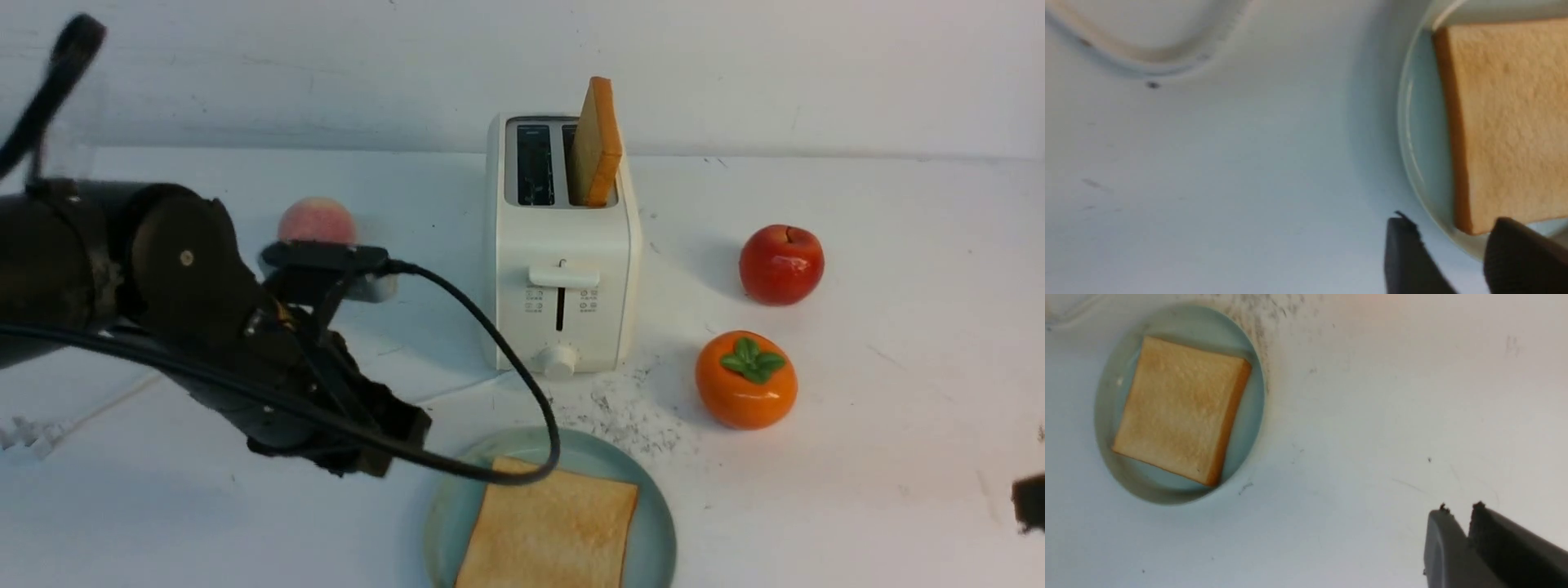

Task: Take toasted bread from bread machine on white table place on plate.
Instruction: 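Grasp the toast slice in the toaster and pull it up out of the slot with the right gripper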

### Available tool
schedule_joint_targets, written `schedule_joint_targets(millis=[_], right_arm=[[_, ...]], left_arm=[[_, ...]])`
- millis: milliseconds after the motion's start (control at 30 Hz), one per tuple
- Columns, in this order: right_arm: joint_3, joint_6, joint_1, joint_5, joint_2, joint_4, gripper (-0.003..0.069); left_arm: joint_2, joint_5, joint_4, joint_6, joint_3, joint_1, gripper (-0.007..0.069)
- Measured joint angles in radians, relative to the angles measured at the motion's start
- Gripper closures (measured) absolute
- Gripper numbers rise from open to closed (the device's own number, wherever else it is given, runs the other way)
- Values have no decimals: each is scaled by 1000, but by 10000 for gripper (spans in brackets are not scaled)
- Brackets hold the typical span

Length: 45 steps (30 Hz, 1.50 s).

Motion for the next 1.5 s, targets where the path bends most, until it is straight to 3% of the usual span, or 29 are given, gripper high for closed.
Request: schedule_joint_targets(millis=[33, 100, 133, 333, 500, 600, 767, 800, 867, 967, 1067, 1233, 1300, 1400, 1433, 1500], right_arm=[[-57, -21, 0, 1, 34, 18, 563], [-127, -36, 0, 13, 96, 46, 563], [-167, -41, 1, 21, 125, 60, 563], [-370, -44, 107, 29, 339, 93, 563], [-535, -44, 247, -108, 553, 77, 553], [-602, -44, 267, -141, 623, 69, 530], [-838, -44, 281, -211, 856, 68, 363], [-846, -44, 281, -211, 863, 68, 363], [-944, -44, 281, -256, 962, 77, 269], [-1044, -44, 281, -278, 1050, 108, 205], [-1114, -44, 281, -283, 1120, 157, 187], [-1203, -44, 281, -304, 1219, 192, 249], [-1205, -44, 281, -302, 1237, 193, 337], [-1212, -44, 281, -278, 1234, 192, 539], [-1212, -44, 280, -266, 1222, 180, 580], [-1212, -44, 277, -233, 1192, 154, 585]], left_arm=[[-40, 8, 73, -72, -7, 0, 535], [-86, 25, 140, -154, -9, 0, 628], [-111, 35, 167, -192, -9, 0, 638], [-254, 53, 207, -275, 3, 0, 638], [-406, 24, 206, -286, 90, 0, 638], [-468, 26, 185, -288, 122, 0, 638], [-622, 36, 83, -285, 193, 0, 638], [-622, 36, 81, -285, 194, 0, 638], [-672, 39, 62, -285, 205, 0, 638], [-699, 49, 53, -285, 208, 0, 638], [-708, 61, 53, -284, 208, 0, 638], [-708, 78, 53, -283, 208, 0, 638], [-708, 85, 54, -283, 208, 0, 638], [-708, 90, 61, -283, 208, 0, 638], [-708, 90, 64, -283, 208, 0, 638], [-708, 91, 69, -283, 208, 0, 638]])
